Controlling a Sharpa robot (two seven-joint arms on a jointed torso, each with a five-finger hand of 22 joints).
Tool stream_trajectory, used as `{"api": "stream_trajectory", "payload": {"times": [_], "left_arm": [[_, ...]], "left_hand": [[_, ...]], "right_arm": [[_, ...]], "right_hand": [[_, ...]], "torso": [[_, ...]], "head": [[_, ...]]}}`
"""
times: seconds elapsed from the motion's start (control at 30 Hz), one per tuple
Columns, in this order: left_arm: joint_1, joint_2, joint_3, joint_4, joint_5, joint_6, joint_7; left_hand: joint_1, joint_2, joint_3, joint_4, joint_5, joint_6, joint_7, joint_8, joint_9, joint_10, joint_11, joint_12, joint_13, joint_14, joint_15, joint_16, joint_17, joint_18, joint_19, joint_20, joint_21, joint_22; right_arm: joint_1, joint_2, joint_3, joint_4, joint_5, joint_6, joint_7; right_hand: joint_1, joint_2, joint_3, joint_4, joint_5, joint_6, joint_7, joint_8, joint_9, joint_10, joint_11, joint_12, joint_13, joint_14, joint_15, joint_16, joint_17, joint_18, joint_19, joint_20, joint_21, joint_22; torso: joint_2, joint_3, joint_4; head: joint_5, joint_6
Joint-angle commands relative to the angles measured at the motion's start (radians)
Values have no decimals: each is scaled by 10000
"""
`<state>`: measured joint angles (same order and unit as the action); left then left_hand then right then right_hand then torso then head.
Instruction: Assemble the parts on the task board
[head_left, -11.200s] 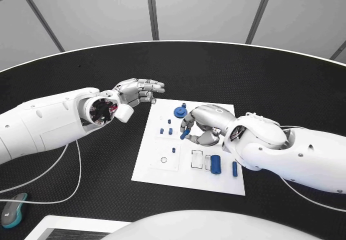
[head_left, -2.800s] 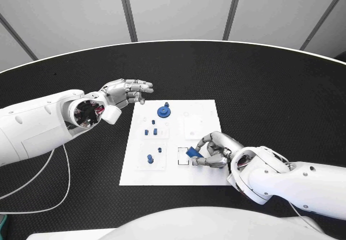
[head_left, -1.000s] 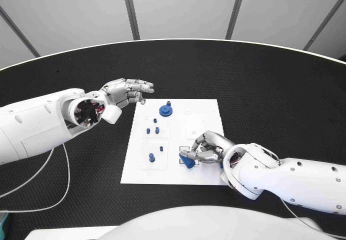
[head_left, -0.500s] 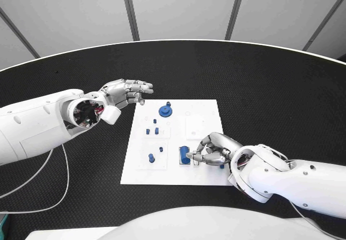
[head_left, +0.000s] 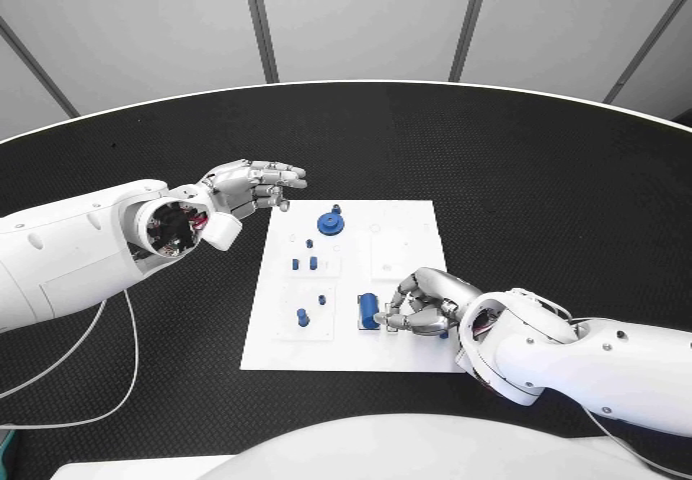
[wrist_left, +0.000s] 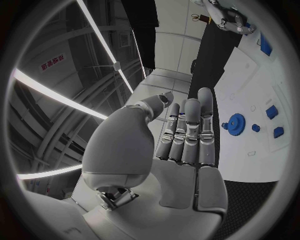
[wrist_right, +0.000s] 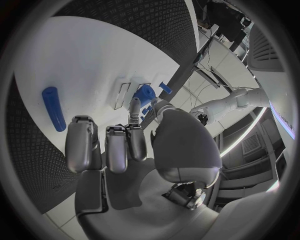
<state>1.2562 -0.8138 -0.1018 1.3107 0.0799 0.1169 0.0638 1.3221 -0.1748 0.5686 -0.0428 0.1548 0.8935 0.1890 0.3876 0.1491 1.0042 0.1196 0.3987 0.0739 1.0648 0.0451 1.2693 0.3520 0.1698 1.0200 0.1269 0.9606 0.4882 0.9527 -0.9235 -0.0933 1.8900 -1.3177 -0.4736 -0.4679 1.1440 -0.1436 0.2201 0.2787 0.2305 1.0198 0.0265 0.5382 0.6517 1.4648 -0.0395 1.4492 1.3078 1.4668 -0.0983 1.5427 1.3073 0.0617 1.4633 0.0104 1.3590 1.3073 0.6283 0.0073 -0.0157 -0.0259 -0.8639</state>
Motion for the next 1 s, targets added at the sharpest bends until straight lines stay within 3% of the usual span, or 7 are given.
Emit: {"api": "stream_trajectory", "payload": {"times": [0.03,0.4,0.5,0.63,1.0], "left_arm": [[0,-2,0,-2,0,-4,-1],[0,29,0,-23,0,12,-6],[0,34,0,-27,0,13,-9],[0,30,0,-29,0,9,-15],[0,11,0,-46,0,18,-17]], "left_hand": [[16,58,-49,7,32,-20,7,-62,-9,-50,25,-55,-1,-86,-6,65,-16,157,41,52,-44,-8],[12,61,-51,13,32,-20,9,-62,-9,-51,26,-56,-1,-87,-5,65,-18,157,41,52,-46,-10],[12,61,-51,13,32,-20,9,-62,-9,-51,26,-56,-1,-87,-5,65,-18,157,41,52,-46,-10],[12,61,-51,13,32,-20,9,-62,-9,-51,26,-56,-1,-87,-5,65,-18,157,41,52,-46,-10],[12,61,-51,13,32,-20,9,-62,-9,-51,26,-56,-1,-87,-5,65,-18,157,41,52,-46,-10]], "right_arm": [[0,91,1,-85,-14,-24,-28],[1,470,7,-480,-27,-9,-179],[1,538,8,-529,-27,95,-184],[1,581,9,-565,-27,226,-199],[0,395,5,-294,-28,114,18]], "right_hand": [[111,-7,62,12,29,-40,-3,52,8,527,-51,33,1716,926,-61,67,2015,-192,584,-66,16,1897],[184,122,187,64,117,-8,-18,70,15,555,-62,82,1759,932,-67,77,2046,-199,595,-71,49,1916],[338,55,253,0,43,-16,-32,78,23,560,-74,86,1766,929,-79,72,2032,-199,596,-80,47,1920],[661,-106,434,-92,-530,-27,-40,78,24,556,-84,70,1766,926,-89,67,2020,-194,591,-92,12,1921],[888,-299,567,-189,-657,-32,-36,63,10,558,-83,73,1777,927,-91,68,2026,-195,593,-96,10,1931]], "torso": [[12,2,8],[11,9,1],[10,5,3],[8,6,-5],[6,26,-6]], "head": [[20,4],[27,-17],[29,-23],[38,-31],[55,-19]]}}
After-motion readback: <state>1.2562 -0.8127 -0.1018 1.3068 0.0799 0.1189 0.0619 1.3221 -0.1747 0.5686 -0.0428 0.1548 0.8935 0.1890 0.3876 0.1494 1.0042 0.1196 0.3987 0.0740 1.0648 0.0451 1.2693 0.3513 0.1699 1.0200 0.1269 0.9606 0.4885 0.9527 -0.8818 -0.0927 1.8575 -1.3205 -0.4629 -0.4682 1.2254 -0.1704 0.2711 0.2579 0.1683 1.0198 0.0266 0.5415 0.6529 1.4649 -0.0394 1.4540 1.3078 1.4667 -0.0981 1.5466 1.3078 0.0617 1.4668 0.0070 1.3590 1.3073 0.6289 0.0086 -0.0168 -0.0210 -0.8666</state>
